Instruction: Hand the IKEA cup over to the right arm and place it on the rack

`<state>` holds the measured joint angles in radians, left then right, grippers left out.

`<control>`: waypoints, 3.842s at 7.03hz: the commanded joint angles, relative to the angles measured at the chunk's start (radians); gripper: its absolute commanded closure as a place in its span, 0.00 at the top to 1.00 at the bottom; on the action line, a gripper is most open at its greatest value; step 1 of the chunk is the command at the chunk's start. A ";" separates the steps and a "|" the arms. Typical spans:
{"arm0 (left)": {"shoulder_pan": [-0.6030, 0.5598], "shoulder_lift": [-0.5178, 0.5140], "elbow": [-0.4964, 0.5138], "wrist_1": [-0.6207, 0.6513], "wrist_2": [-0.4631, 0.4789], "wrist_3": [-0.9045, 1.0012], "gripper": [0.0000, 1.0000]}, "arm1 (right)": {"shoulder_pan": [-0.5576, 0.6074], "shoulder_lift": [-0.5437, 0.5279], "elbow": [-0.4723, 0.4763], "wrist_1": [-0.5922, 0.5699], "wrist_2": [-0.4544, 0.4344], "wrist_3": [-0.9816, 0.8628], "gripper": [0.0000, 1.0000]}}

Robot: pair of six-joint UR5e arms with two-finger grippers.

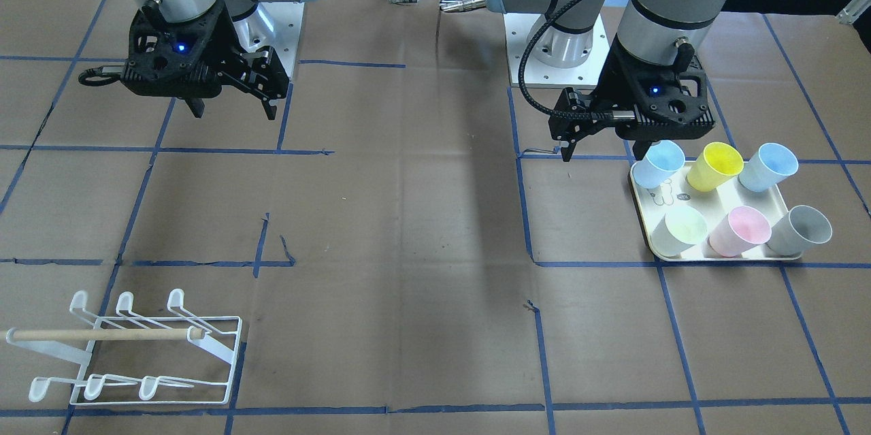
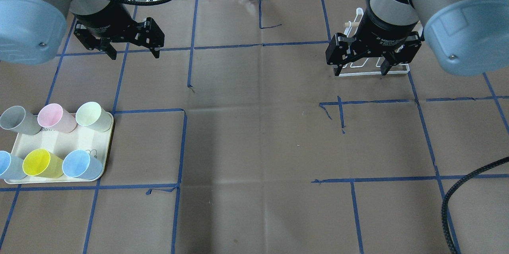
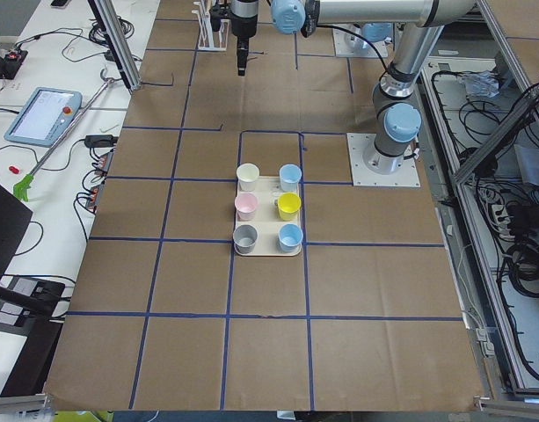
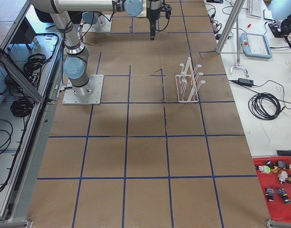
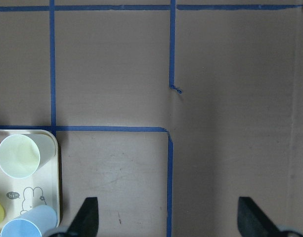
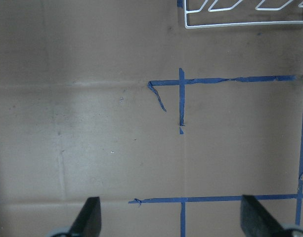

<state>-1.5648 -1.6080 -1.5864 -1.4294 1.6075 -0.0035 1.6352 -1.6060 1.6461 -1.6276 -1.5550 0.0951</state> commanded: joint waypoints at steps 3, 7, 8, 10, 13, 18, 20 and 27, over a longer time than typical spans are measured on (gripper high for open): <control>0.000 0.020 -0.026 0.003 -0.001 -0.004 0.99 | 0.000 0.000 0.000 0.000 0.000 0.000 1.00; 0.047 0.019 -0.039 0.003 -0.001 0.025 0.99 | -0.002 -0.002 0.000 0.000 0.000 0.000 1.00; 0.090 0.020 -0.047 0.003 -0.003 0.066 0.99 | -0.002 -0.002 0.001 0.002 -0.003 0.002 1.00; 0.210 0.022 -0.067 0.003 -0.001 0.207 0.99 | -0.002 0.000 0.000 0.000 -0.005 0.000 1.00; 0.443 0.017 -0.136 0.036 -0.001 0.446 0.99 | -0.002 0.000 0.000 0.000 -0.004 0.000 1.00; 0.450 -0.064 -0.315 0.325 -0.038 0.410 0.99 | -0.002 0.000 0.003 0.000 0.000 0.002 1.00; 0.447 -0.107 -0.368 0.406 -0.038 0.409 0.99 | -0.002 0.001 0.000 0.000 0.003 0.002 1.00; 0.428 -0.181 -0.420 0.515 -0.020 0.421 0.99 | -0.002 0.001 0.003 0.000 0.000 0.002 1.00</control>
<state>-1.1378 -1.7893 -2.0022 -0.9095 1.5859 0.4164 1.6337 -1.6039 1.6485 -1.6276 -1.5531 0.0966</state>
